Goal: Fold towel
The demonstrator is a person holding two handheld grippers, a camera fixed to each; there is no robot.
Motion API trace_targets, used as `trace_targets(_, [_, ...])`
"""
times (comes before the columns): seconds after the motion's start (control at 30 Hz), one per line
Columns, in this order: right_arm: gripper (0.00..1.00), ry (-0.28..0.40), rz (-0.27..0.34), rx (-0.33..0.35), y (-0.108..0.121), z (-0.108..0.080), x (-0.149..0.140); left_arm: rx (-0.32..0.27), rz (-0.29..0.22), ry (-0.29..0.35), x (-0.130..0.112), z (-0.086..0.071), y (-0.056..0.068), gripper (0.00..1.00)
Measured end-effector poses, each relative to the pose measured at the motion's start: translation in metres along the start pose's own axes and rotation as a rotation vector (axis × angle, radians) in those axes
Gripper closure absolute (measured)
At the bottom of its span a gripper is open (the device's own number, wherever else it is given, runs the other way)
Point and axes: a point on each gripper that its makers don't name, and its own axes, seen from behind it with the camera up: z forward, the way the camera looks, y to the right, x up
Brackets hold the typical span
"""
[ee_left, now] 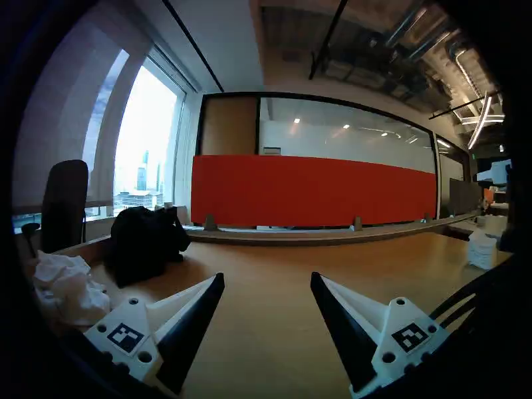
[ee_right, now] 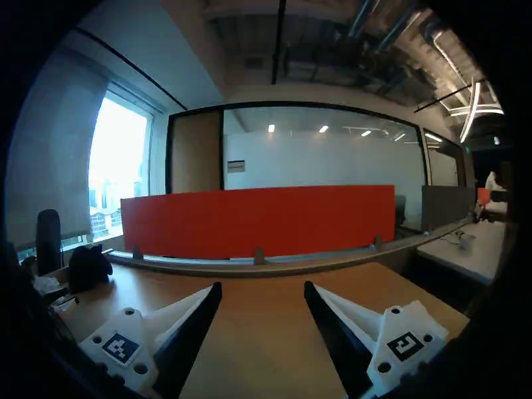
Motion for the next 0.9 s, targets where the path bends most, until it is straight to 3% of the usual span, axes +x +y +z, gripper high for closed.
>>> trace_targets(0.3, [0.04,0.008,0.020,-0.005,0.008,-0.003,-0.003,0.008,0.034,0.001,-0.005,0.000,-0.001,0.04])
trace_targets(0.9, [0.05,0.022,0.021,-0.007,0.016,-0.005,0.002,-0.002,0.035,0.009,-0.005,-0.001,0.000,0.04])
